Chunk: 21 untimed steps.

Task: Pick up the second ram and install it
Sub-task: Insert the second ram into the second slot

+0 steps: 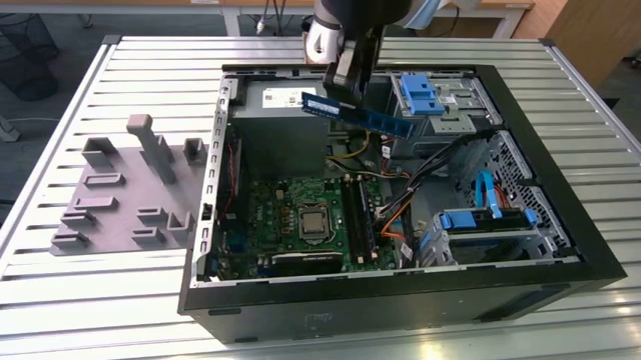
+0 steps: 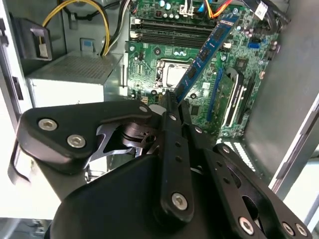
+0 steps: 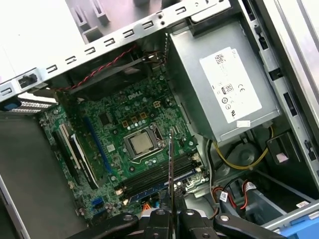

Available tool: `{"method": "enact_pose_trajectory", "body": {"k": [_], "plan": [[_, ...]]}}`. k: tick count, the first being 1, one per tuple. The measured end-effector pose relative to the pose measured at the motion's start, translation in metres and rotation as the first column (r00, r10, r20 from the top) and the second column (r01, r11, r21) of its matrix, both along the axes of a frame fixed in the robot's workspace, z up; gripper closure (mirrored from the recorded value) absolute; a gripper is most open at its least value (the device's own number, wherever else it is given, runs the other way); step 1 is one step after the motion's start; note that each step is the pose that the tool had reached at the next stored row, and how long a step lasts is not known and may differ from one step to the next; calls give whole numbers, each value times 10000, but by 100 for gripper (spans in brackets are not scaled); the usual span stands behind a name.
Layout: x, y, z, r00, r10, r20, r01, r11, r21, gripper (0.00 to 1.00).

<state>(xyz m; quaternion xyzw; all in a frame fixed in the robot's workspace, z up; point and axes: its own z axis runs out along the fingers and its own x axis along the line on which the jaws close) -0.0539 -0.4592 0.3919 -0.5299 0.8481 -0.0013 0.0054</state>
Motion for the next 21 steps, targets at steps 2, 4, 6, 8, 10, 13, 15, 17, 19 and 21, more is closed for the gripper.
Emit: {"method": "enact_pose_trajectory", "body": {"k": [2, 4, 6, 8, 10, 13, 15, 17, 19, 21], "plan": [[0, 0, -1, 9997, -252, 0, 252, 9997, -1, 86], [0, 0, -2, 9988, -499, 0, 499, 9988, -3, 86], [0, 0, -4, 9973, -737, 1, 737, 9973, -4, 86], [0, 0, -5, 9953, -972, 1, 972, 9953, -8, 86], [0, 0, -5, 9931, -1177, 1, 1177, 9930, -15, 86], [0, 0, -6, 9882, -1531, 2, 1531, 9882, -18, 86], [0, 0, -7, 9841, -1777, 2, 1777, 9841, -21, 86], [0, 0, -8, 9796, -2011, 3, 2011, 9796, -22, 86], [0, 0, -9, 9737, -2278, 3, 2278, 9737, -23, 86], [0, 1, -10, 9663, -2575, 3, 2575, 9663, -25, 86]]}}
